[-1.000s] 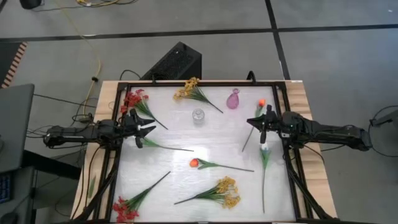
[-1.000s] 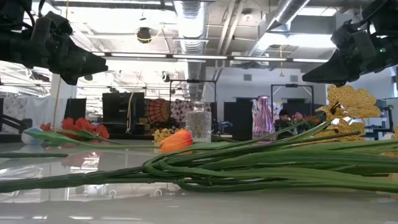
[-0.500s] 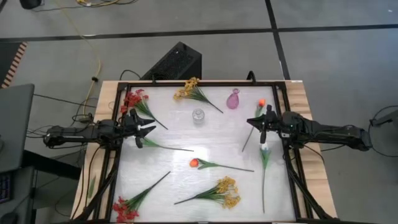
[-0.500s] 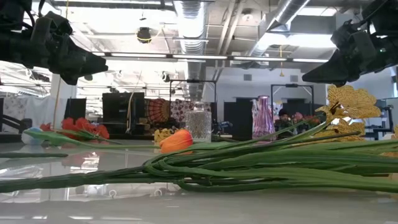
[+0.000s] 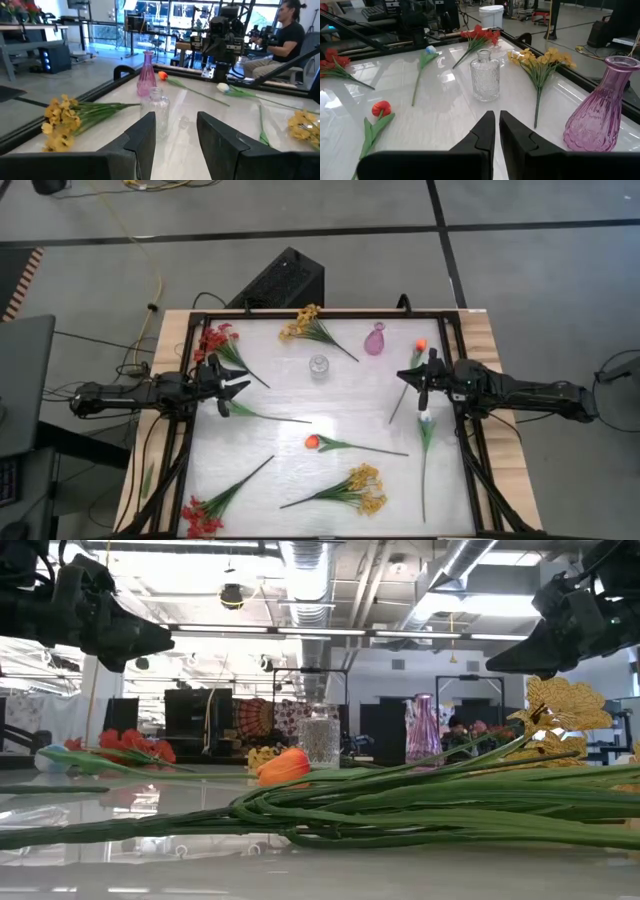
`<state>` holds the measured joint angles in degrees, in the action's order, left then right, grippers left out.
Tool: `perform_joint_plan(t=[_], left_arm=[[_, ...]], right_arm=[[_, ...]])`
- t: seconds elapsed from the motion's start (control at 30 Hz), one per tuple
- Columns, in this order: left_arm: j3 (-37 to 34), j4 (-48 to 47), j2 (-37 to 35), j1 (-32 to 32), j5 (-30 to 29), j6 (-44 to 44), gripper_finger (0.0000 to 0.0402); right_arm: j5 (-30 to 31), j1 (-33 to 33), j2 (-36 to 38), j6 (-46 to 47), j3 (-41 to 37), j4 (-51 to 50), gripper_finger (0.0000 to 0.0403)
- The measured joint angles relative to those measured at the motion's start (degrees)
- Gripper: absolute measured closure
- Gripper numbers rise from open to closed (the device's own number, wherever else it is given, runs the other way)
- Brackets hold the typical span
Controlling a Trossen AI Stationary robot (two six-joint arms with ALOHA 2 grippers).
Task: Sort flowers into vase by color
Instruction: Put the bottom red flower into the pink flower vase
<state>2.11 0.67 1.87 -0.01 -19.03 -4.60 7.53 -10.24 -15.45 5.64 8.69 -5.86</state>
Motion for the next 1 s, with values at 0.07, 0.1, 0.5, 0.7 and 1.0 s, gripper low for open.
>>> perform_joint_plan(t=[0.07, 0.1, 0.5, 0.7, 1.0], left_arm=[[0.0, -1.1, 0.0, 0.0, 0.6, -4.8, 0.0270], [0.0, -1.4, 0.0, 0.0, 1.1, -8.9, 0.0270], [-0.5, 0.4, 0.0, 0.0, -2.3, -12.8, 0.0270], [-0.5, 0.5, 0.1, 0.0, -3.4, -9.0, 0.0270], [-0.5, -0.1, 0.1, 0.0, 4.0, -12.3, 0.0270]], right_arm=[[0.0, 0.0, 0.0, -1.0, 0.0, 1.1, 0.0348], [0.0, 0.0, 0.0, -0.7, 0.0, 1.7, 0.0348], [-11.3, 0.4, -8.3, 3.1, 4.0, 17.4, 0.0348], [-12.2, 5.7, -27.0, 3.1, 13.3, 21.4, 0.0348], [-12.2, 13.5, -59.5, -11.9, 37.8, 23.7, 0.0348]])
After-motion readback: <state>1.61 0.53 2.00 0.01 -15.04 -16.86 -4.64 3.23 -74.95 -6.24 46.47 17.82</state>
